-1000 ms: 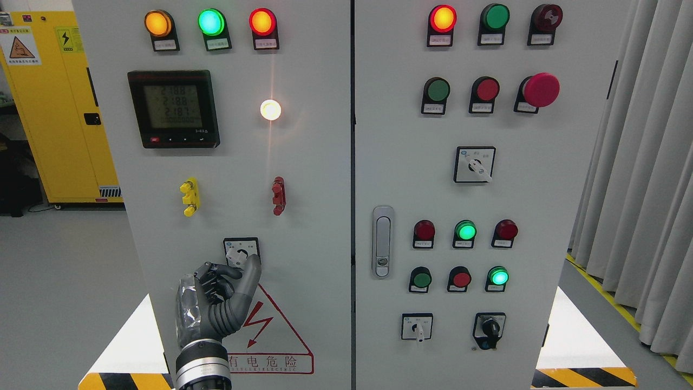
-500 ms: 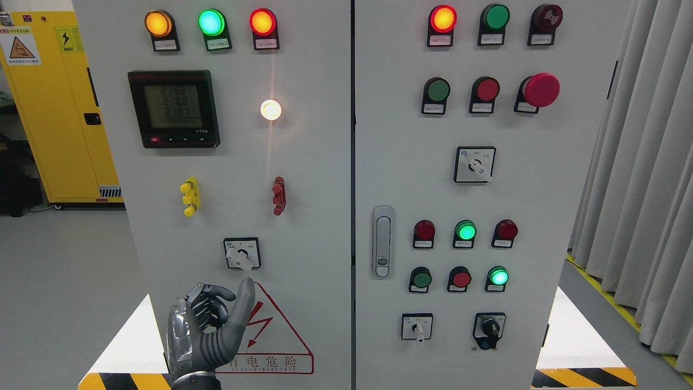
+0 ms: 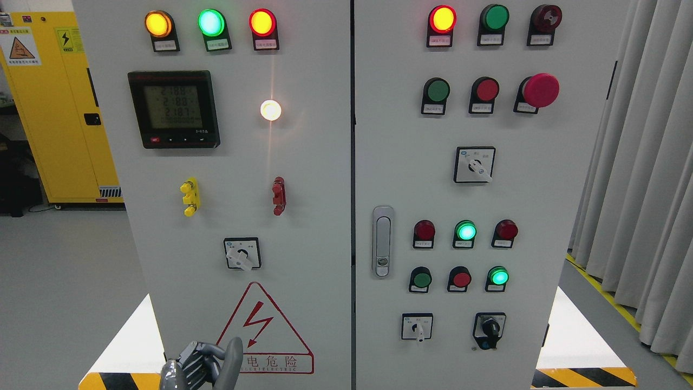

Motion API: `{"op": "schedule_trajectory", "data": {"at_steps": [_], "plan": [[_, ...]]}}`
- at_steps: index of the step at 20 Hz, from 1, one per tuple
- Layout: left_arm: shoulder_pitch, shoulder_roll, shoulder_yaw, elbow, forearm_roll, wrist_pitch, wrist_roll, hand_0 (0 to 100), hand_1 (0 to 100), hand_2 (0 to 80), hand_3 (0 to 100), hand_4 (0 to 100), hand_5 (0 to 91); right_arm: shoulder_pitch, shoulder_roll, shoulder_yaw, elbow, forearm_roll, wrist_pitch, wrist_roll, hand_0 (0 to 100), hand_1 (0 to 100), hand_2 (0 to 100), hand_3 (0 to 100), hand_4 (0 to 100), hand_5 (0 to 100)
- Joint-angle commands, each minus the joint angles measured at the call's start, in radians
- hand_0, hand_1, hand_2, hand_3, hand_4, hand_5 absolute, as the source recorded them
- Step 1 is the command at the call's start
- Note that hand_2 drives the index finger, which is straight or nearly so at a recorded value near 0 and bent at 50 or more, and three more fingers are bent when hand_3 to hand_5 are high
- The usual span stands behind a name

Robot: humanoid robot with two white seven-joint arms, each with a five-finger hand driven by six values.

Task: Turn on light switch 1

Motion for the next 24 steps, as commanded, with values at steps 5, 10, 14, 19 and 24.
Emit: {"op": "schedule_trajectory", "data": {"at_steps": [5, 10, 14, 19, 24], "plan": [[0.257, 0.090, 0.168, 0.323, 0.173, -0.281, -0.165, 0, 43, 68.0, 100, 99, 86.2, 0.000, 0.000, 0.000, 0.000, -0.029, 0.001, -0.001, 0, 50, 4, 0, 0, 0], [0.291, 0.109, 0.168, 0.613, 0.227, -0.403, -0.168, 0, 42, 64.8, 100, 97, 83.5, 0.000, 0.000, 0.000, 0.000, -0.029, 0.001, 0.001, 0, 50, 4, 0, 0, 0], [0.291, 0.110, 0.169, 0.914, 0.237, -0.514, -0.255, 0, 42, 62.5, 99, 94, 78.3, 0.000, 0.000, 0.000, 0.000, -0.029, 0.001, 0.001, 0, 50, 4, 0, 0, 0], [0.289, 0.109, 0.166, 1.250, 0.246, -0.525, -0.418, 0, 38, 43.3, 74, 73, 47.9, 0.000, 0.000, 0.000, 0.000, -0.029, 0.001, 0.001, 0, 50, 4, 0, 0, 0], [0.241, 0.098, 0.157, 1.497, 0.234, -0.514, -0.543, 3, 43, 15.7, 41, 40, 3.3, 0.000, 0.000, 0.000, 0.000, -0.029, 0.001, -0.001, 0, 50, 4, 0, 0, 0]]}}
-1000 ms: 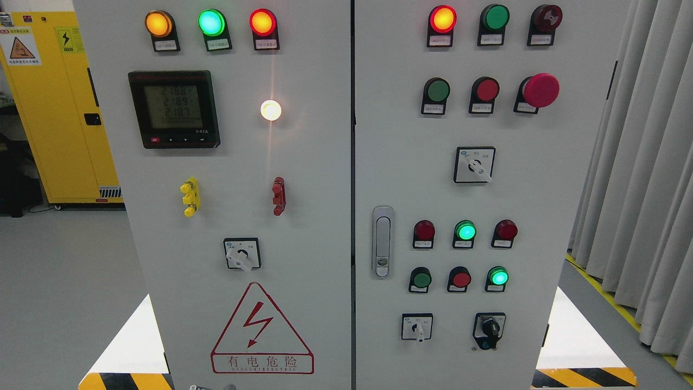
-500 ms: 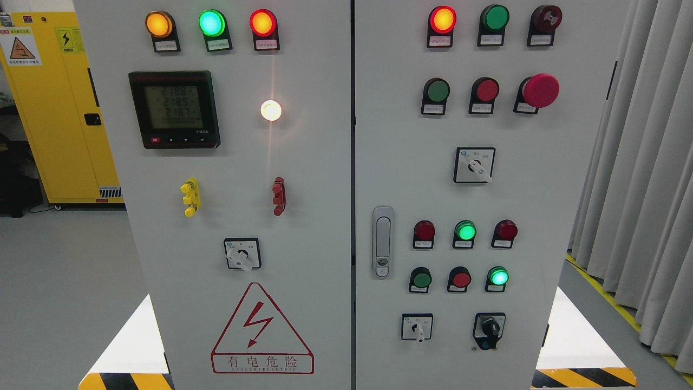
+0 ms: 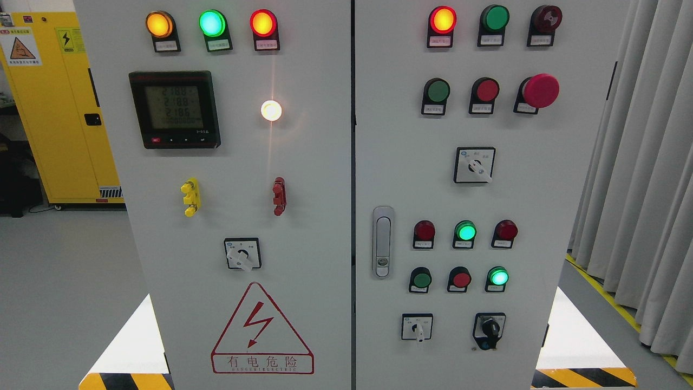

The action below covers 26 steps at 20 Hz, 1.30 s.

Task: Turn on light switch 1

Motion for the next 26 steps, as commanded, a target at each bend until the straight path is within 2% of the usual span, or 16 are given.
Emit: {"op": "schedule_trajectory", "data": {"at_steps": [1, 4, 5, 7, 9, 10, 11, 12, 16, 21, 26], "plan": [[-0.050, 0.005, 0.013, 0.627, 0.000, 0.018, -0.047, 8, 43, 12.0, 35, 35, 0.0, 0.000, 0.000, 0.000, 0.000, -0.029, 0.001, -0.001, 0, 50, 4, 0, 0, 0], [-0.093, 0.007, 0.011, 0.719, -0.002, 0.069, -0.050, 20, 41, 7.0, 27, 27, 0.0, 0.000, 0.000, 0.000, 0.000, -0.029, 0.001, -0.001, 0, 50, 4, 0, 0, 0], [-0.093, 0.008, 0.005, 0.721, -0.002, 0.078, -0.048, 20, 41, 6.7, 27, 27, 0.0, 0.000, 0.000, 0.000, 0.000, -0.029, 0.001, -0.001, 0, 50, 4, 0, 0, 0], [-0.093, 0.007, -0.027, 0.725, -0.002, 0.083, -0.039, 24, 40, 4.9, 20, 19, 0.0, 0.000, 0.000, 0.000, 0.000, -0.029, 0.001, -0.001, 0, 50, 4, 0, 0, 0], [-0.093, 0.010, -0.062, 0.744, -0.003, 0.103, -0.015, 25, 40, 3.2, 18, 17, 0.0, 0.000, 0.000, 0.000, 0.000, -0.029, 0.001, -0.001, 0, 50, 4, 0, 0, 0], [-0.097, 0.011, -0.081, 0.753, -0.003, 0.145, -0.010, 27, 39, 0.0, 9, 11, 0.0, 0.000, 0.000, 0.000, 0.000, -0.029, 0.001, 0.001, 0, 50, 4, 0, 0, 0], [-0.100, 0.014, -0.093, 0.753, -0.003, 0.196, -0.010, 28, 39, 0.0, 6, 8, 0.0, 0.000, 0.000, 0.000, 0.000, -0.029, 0.001, 0.001, 0, 50, 4, 0, 0, 0], [-0.107, 0.014, -0.099, 0.753, -0.003, 0.234, -0.010, 30, 38, 0.0, 0, 0, 0.0, 0.000, 0.000, 0.000, 0.000, -0.029, 0.001, 0.001, 0, 50, 4, 0, 0, 0], [-0.116, 0.004, -0.110, 0.758, -0.003, 0.296, -0.008, 33, 33, 0.0, 0, 0, 0.0, 0.000, 0.000, 0.000, 0.000, -0.029, 0.001, 0.001, 0, 50, 4, 0, 0, 0], [-0.147, 0.001, -0.214, 0.759, -0.003, 0.376, 0.013, 33, 25, 0.0, 0, 0, 0.0, 0.000, 0.000, 0.000, 0.000, -0.029, 0.001, -0.001, 0, 50, 4, 0, 0, 0], [-0.163, -0.012, -0.246, 0.759, -0.006, 0.428, 0.032, 32, 23, 0.0, 0, 0, 0.0, 0.000, 0.000, 0.000, 0.000, -0.029, 0.001, 0.001, 0, 50, 4, 0, 0, 0]]}}
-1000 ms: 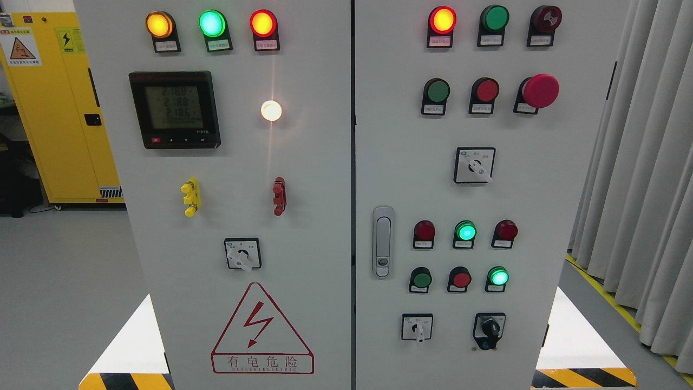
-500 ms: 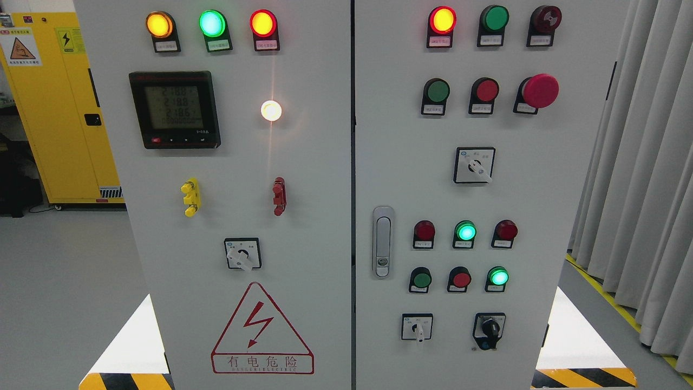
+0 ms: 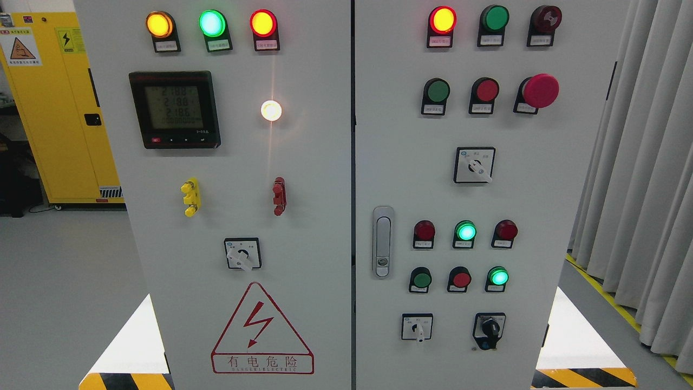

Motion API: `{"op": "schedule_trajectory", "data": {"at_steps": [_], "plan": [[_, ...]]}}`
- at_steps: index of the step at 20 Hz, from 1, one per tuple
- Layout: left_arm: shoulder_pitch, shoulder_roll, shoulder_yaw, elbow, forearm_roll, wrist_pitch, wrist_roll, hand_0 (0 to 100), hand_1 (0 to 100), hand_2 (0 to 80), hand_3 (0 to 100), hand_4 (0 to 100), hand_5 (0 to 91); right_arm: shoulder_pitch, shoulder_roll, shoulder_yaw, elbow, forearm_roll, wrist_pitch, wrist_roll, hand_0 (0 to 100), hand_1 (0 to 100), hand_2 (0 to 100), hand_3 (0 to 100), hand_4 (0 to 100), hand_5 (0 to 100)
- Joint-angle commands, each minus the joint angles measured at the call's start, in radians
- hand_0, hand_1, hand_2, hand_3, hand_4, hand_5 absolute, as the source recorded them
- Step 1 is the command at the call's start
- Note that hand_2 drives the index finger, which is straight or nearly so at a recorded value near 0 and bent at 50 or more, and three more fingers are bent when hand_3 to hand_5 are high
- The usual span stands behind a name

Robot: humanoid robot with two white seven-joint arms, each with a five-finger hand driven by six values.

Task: Turn on light switch 1

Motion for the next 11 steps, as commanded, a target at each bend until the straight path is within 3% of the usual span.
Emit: {"op": "schedule_trajectory", "data": {"at_steps": [1, 4, 11], "plan": [[-0.020, -0.023, -0.126, 0.081, -0.002, 0.027, 0.006, 31, 22, 0.0, 0, 0, 0.0, 0.000, 0.000, 0.000, 0.000, -0.029, 0.001, -0.001, 0, 50, 4, 0, 0, 0], [-0.032, -0.022, -0.218, 0.119, -0.001, 0.026, 0.009, 30, 21, 0.0, 0, 0, 0.0, 0.000, 0.000, 0.000, 0.000, -0.029, 0.001, 0.001, 0, 50, 4, 0, 0, 0], [-0.055, -0.023, -0.220, 0.122, 0.001, 0.026, 0.037, 29, 20, 0.0, 0, 0, 0.0, 0.000, 0.000, 0.000, 0.000, -0.029, 0.001, -0.001, 0, 50, 4, 0, 0, 0]]}}
